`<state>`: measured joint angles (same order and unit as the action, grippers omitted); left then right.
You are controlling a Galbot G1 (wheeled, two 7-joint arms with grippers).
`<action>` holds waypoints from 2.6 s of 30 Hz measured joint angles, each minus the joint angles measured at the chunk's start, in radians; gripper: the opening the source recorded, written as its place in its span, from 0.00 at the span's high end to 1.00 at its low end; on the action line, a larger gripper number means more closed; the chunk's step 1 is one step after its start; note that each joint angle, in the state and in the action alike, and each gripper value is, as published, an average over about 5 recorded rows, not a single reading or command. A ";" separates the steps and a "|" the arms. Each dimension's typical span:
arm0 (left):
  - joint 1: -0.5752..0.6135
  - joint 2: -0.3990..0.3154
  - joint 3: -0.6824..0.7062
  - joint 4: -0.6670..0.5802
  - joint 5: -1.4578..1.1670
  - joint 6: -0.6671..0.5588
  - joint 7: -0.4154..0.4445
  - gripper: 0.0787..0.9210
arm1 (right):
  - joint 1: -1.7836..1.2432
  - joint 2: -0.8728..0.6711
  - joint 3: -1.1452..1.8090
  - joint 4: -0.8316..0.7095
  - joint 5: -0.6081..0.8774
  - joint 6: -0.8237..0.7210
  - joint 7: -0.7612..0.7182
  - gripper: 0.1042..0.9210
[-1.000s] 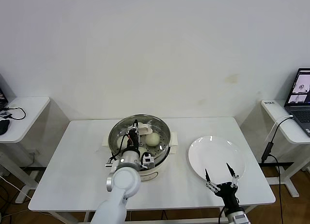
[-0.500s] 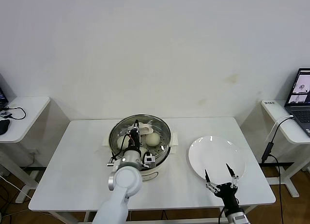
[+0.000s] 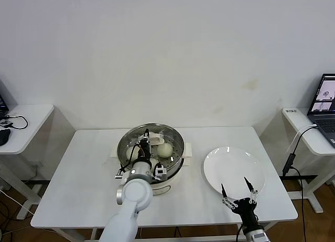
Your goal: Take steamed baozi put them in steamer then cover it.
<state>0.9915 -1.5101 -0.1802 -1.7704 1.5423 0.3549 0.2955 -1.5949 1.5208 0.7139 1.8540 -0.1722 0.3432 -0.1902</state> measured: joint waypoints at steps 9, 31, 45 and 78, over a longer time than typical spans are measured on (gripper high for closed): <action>0.020 0.005 0.000 -0.029 0.005 -0.004 0.000 0.79 | -0.002 0.001 -0.006 0.004 -0.004 0.000 -0.002 0.12; 0.146 0.057 0.015 -0.203 -0.017 -0.037 -0.009 0.12 | -0.027 -0.003 -0.017 0.024 -0.013 0.002 -0.003 0.12; 0.440 0.123 -0.118 -0.473 -0.426 -0.098 -0.203 0.12 | -0.039 -0.032 -0.020 0.043 0.044 -0.008 -0.005 0.12; 0.913 0.127 -0.428 -0.423 -1.650 -0.524 -0.437 0.12 | -0.171 -0.149 -0.027 0.126 0.186 -0.134 -0.037 0.12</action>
<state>1.9048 -1.3827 -0.6086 -2.1937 -0.1077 -0.1691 -0.1419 -1.7661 1.3714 0.6866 1.9803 0.0140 0.2096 -0.2277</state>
